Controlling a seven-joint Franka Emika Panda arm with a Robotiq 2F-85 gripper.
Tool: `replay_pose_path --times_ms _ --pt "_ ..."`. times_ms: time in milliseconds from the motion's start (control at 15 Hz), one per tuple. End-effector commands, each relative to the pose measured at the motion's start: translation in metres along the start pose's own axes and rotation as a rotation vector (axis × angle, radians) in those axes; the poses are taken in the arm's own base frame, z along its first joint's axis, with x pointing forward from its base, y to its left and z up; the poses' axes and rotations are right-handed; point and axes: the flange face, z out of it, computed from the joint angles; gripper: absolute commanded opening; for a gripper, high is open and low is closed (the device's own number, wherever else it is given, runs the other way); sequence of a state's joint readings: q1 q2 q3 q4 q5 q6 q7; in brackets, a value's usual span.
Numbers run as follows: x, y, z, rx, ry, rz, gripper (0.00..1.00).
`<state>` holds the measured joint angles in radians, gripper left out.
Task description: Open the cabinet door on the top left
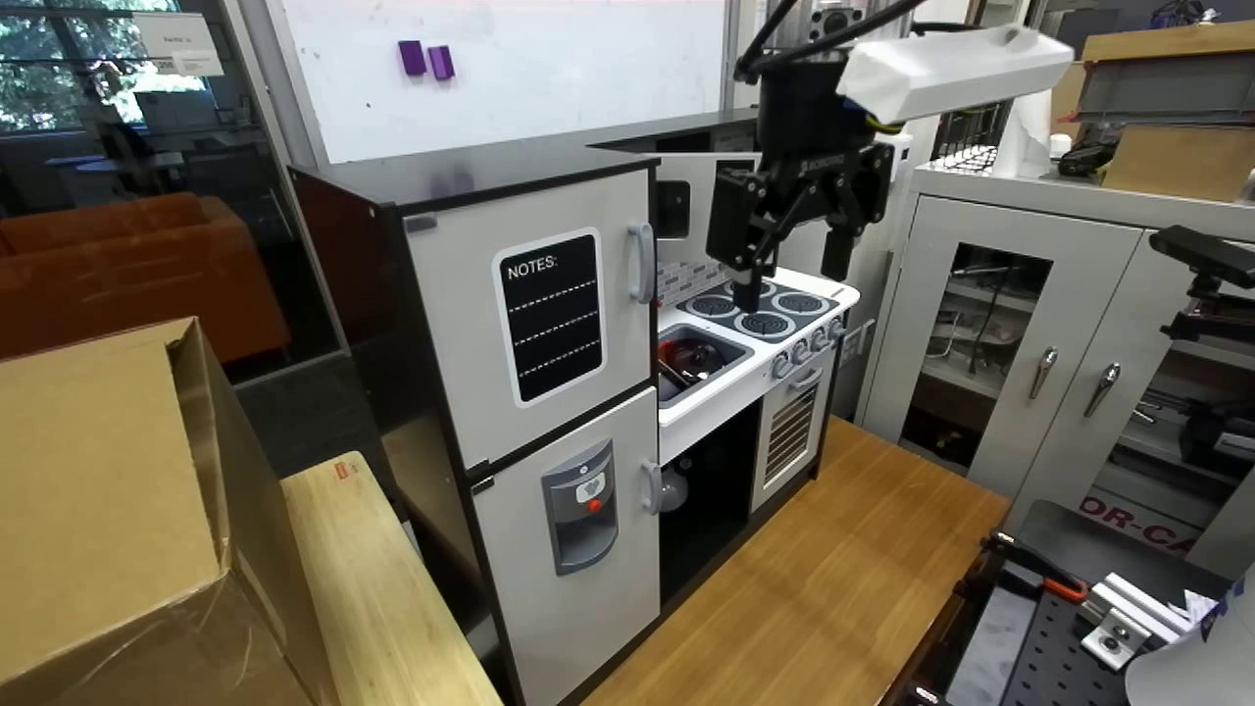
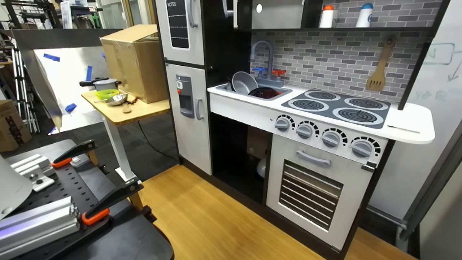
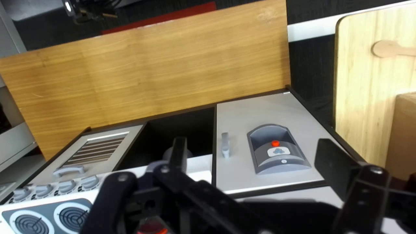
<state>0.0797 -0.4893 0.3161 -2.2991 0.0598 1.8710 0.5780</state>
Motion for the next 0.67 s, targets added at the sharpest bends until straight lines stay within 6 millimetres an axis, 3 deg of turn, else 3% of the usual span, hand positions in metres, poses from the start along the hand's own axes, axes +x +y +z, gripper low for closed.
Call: replay_pose_path --times_ms 0,600 --pt "0.01 0.0 0.002 -0.001 0.111 0.003 1.0" --pt "0.008 -0.002 0.028 0.057 0.237 -0.054 1.0"
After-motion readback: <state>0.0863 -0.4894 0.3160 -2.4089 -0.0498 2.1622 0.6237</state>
